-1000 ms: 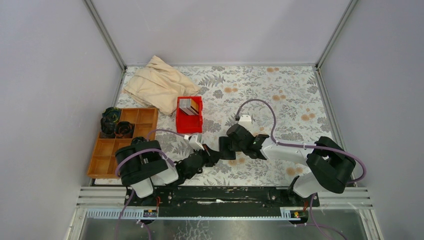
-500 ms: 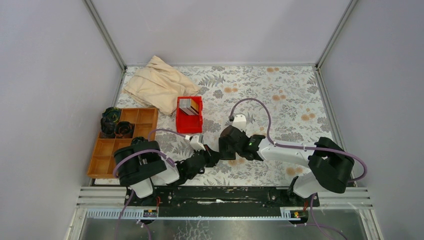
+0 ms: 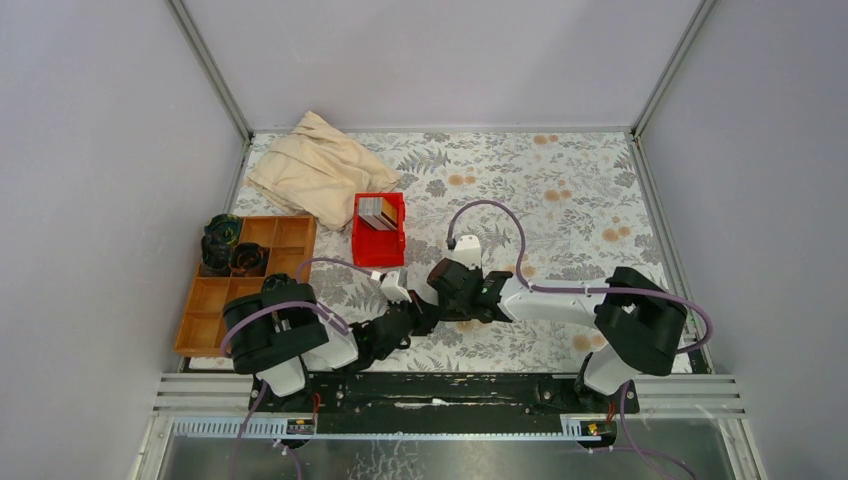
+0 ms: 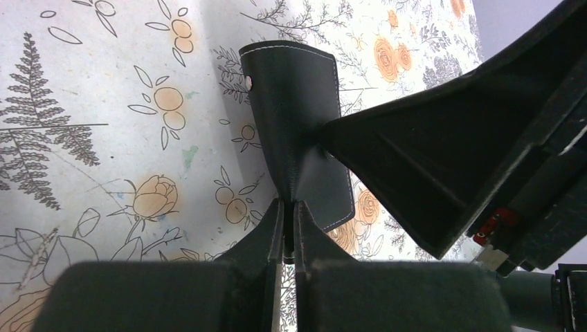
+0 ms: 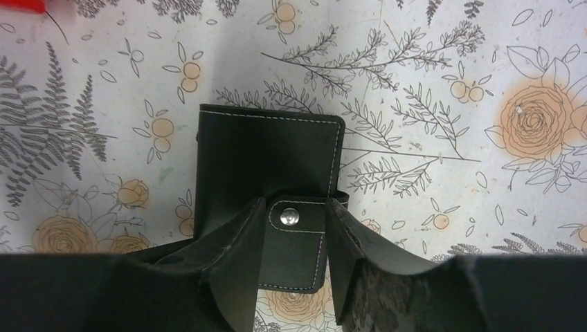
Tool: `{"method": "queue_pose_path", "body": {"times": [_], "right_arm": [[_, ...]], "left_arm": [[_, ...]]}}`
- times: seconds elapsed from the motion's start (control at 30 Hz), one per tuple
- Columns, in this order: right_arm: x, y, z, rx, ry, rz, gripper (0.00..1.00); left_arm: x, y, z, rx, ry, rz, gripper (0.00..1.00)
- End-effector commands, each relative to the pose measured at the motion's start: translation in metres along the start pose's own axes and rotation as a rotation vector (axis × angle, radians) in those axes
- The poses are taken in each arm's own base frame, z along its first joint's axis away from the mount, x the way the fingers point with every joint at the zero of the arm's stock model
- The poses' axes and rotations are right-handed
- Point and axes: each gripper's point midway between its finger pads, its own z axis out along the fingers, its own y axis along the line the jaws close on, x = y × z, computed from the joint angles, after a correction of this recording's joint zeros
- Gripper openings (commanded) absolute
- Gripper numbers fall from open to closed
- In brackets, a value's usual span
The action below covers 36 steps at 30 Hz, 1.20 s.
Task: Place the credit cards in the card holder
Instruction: Open the card holder at the center of the board.
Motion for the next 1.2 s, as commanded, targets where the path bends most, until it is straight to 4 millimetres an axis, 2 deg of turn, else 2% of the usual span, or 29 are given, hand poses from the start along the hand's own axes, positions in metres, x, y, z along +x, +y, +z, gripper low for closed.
{"method": "queue_pose_path", "body": {"times": [0.0, 0.47, 0.7, 0.83, 0.97, 1.17], "right_arm": [[-0.008, 0.001, -0.003, 0.048, -0.032, -0.001, 0.45], [0.011, -0.008, 0.000, 0.180, -0.008, -0.111, 0.44], [0.008, -0.003, -0.011, 0.240, -0.051, -0.209, 0.45], [0.009, -0.002, -0.016, 0.251, -0.063, -0.239, 0.57], [0.009, -0.004, -0.015, 0.267, -0.067, -0.269, 0.63], [0.013, -0.011, -0.008, 0.310, -0.068, -0.338, 0.64]], "left_arm": [[-0.006, -0.004, 0.001, -0.006, -0.033, 0.008, 0.01], [-0.003, -0.006, 0.002, -0.013, -0.024, -0.002, 0.00], [-0.003, -0.006, 0.001, -0.022, -0.018, -0.004, 0.00], [-0.002, -0.004, 0.000, -0.026, -0.016, -0.007, 0.00], [-0.001, -0.002, -0.001, -0.031, -0.013, -0.010, 0.00], [-0.003, -0.002, -0.003, -0.027, -0.019, -0.016, 0.00]]}}
